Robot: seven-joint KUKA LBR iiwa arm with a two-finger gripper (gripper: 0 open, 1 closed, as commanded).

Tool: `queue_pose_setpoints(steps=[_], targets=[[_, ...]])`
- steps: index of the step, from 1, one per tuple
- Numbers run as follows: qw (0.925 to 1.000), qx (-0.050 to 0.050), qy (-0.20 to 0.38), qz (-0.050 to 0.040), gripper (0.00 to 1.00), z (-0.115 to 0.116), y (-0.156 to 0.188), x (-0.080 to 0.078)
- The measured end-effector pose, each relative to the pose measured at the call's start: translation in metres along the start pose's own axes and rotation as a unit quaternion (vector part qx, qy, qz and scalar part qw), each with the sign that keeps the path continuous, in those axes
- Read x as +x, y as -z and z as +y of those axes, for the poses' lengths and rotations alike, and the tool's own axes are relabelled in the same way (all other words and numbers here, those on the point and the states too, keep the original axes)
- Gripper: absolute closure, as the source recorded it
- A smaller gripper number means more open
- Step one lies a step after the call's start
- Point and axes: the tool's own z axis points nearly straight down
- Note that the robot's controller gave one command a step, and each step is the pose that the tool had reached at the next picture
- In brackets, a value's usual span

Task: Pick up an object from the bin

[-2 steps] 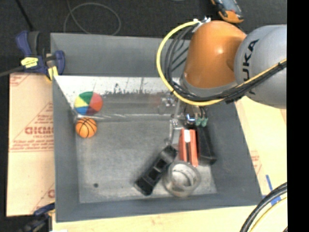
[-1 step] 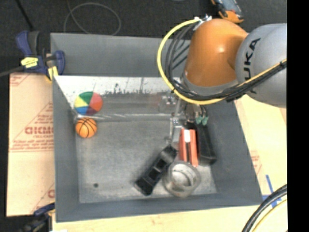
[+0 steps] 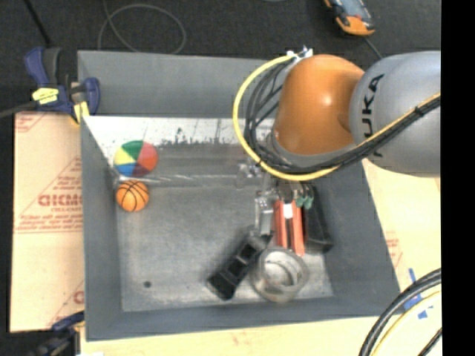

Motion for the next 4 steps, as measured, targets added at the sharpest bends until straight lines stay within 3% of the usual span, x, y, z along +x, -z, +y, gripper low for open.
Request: queue_pose_setpoints(steps=[1,2,3,4], targets=[[0.9950,-0.001,0.100,0.0019,0.00,-0.006,-0.042,0.063],[0.9944,-0.001,0.106,0.0041,0.00,0.016,-0.083,0.075],[0.9832,-0.002,0.183,0.0041,0.00,0.022,-0.102,0.070],[0.9203,-0.002,0.391,-0.0001,1.00,0.018,-0.131,0.075]])
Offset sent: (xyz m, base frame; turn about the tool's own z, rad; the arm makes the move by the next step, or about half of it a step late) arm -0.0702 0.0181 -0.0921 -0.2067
